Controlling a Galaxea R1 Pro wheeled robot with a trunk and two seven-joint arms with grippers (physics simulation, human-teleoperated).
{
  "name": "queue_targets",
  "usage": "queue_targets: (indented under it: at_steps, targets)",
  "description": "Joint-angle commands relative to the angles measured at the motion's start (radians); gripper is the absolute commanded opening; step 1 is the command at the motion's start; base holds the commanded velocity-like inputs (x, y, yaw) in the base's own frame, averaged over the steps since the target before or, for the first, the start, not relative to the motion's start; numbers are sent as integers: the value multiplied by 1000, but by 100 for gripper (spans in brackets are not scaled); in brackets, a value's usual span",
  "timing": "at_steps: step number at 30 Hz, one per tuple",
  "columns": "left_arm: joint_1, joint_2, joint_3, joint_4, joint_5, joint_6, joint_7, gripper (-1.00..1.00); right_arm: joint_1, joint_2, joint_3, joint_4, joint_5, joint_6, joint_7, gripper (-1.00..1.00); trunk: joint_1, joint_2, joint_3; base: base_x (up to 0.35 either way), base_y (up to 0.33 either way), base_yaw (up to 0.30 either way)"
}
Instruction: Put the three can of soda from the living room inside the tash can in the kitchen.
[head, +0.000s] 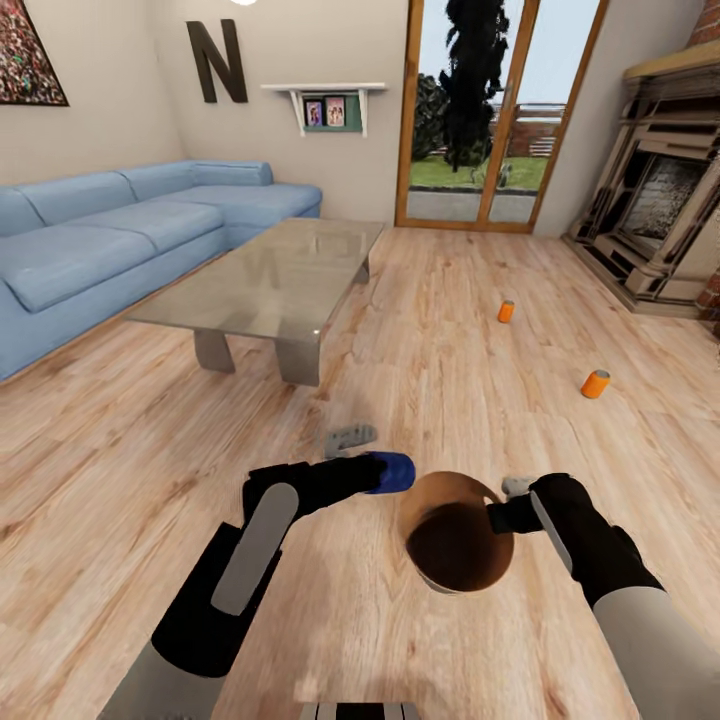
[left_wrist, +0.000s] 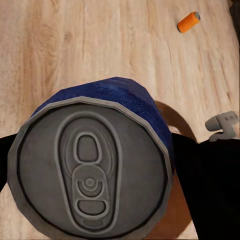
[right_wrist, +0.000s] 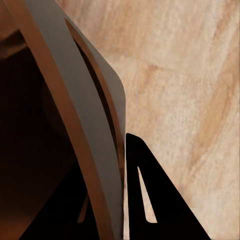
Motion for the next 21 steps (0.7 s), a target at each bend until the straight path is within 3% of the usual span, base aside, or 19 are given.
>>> queue_targets:
  at_steps: [1,3,9,14,21]
  targets:
    - [-25,-2,-34,51,2,3,0,-100,0,23,-1,0,2,0,-56,-100,0,0,4,0,0,0]
    - [-51,-6,-59,121,31,4,0,-100,2,42,-1,0,1,0,-97,-100,-1,1,12,0,0,0]
    - [-91,-9,-140,197,95,7,-9,-100,8,67,0,0,1,0,-125,-100,-4,2,35,0,0,0]
    - [-108,-12,-154,299,103,4,-11,-100,11,71,0,-10,-1,0,-127,-100,-6,3,54,0,0,0]
    - [-126,-13,-157,407,105,-8,-10,-100,15,104,1,-20,-3,0,-122,-100,-9,5,81,0,0,0]
